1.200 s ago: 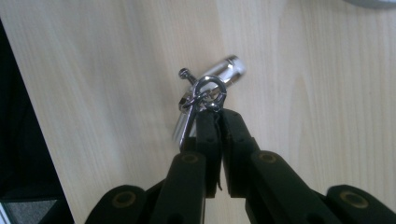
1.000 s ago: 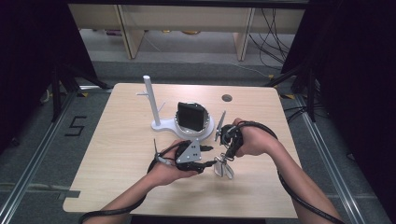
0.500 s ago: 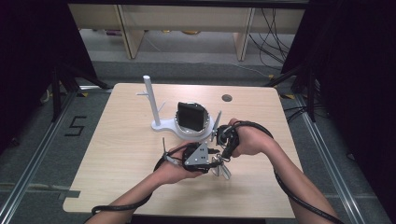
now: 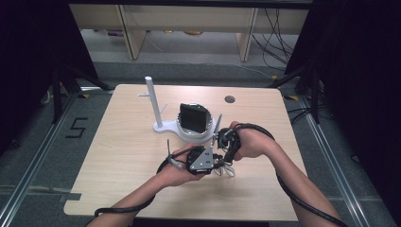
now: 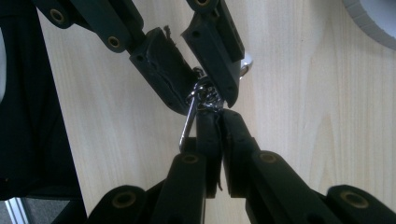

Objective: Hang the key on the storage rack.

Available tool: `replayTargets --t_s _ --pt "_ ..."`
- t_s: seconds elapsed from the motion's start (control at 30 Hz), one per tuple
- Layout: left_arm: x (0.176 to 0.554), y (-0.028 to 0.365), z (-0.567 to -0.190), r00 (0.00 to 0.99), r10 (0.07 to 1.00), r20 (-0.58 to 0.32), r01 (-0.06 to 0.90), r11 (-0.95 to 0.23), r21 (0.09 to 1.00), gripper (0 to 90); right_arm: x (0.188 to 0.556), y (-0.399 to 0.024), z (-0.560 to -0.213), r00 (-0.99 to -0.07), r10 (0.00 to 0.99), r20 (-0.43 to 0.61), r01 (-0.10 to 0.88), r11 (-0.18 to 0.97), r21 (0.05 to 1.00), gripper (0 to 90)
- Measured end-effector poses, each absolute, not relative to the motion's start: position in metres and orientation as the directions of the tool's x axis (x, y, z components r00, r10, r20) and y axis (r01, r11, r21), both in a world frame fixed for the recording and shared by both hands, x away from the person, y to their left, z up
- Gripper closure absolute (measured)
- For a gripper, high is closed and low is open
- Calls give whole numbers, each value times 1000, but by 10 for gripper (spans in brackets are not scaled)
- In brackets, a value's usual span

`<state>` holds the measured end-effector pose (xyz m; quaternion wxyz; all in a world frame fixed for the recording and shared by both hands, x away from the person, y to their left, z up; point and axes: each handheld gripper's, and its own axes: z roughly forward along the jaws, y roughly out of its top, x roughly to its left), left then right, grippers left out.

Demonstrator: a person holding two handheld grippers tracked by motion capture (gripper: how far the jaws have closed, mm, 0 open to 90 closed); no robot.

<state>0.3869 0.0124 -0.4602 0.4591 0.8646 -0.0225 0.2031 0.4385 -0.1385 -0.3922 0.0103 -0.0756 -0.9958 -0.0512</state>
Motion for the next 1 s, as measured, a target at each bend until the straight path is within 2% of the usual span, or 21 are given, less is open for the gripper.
replayTargets --t_s 0.07,0.13,0.17,0.2,0.37,0.4,0.43,0.47,0.5,0.6,0.63,0.73,0.83,0.93,1.0 --pt "384 12 -461 927 129 352 -217 -582 784 711 439 -138 -393 -990 136 31 138 985 103 876" --pt "385 12 -460 915 102 390 -258 -595 761 713 440 -138 -393 -988 145 45 148 985 89 875" --pt "385 12 -460 910 92 404 -275 -596 755 714 441 -137 -393 -992 115 45 119 988 95 875" --pt "385 12 -460 911 89 403 -276 -595 755 716 440 -137 -394 -988 142 57 146 986 85 874" --pt "384 14 -460 913 95 396 -266 -598 756 720 440 -137 -393 -978 188 91 194 978 70 868" --pt "383 14 -460 916 96 389 -260 -596 760 721 442 -137 -394 -984 155 88 163 983 83 866" --pt "383 14 -460 916 96 390 -261 -596 759 722 441 -138 -393 -978 188 90 195 978 77 863" --pt "383 14 -460 916 96 390 -261 -597 759 723 441 -138 -393 -978 186 92 194 978 78 861" --pt "383 14 -460 916 96 390 -260 -598 758 724 444 -138 -394 -986 145 87 154 982 110 859" --pt "383 15 -459 916 114 385 -249 -592 766 725 445 -139 -393 -984 148 95 160 980 123 850" --pt "383 16 -458 915 114 387 -249 -596 763 725 443 -139 -391 -980 180 87 190 975 117 830" --pt "384 18 -456 914 139 381 -239 -575 783 725 445 -142 -389 -982 176 70 185 972 144 785" --pt "384 20 -455 920 156 360 -221 -552 804 723 443 -144 -383 -973 219 76 229 962 150 775" --pt "383 21 -451 925 136 355 -227 -551 803 724 442 -144 -380 -972 220 78 230 961 155 748" --pt "381 19 -451 929 118 350 -233 -549 803 725 444 -143 -380 -980 177 86 188 972 139 710"
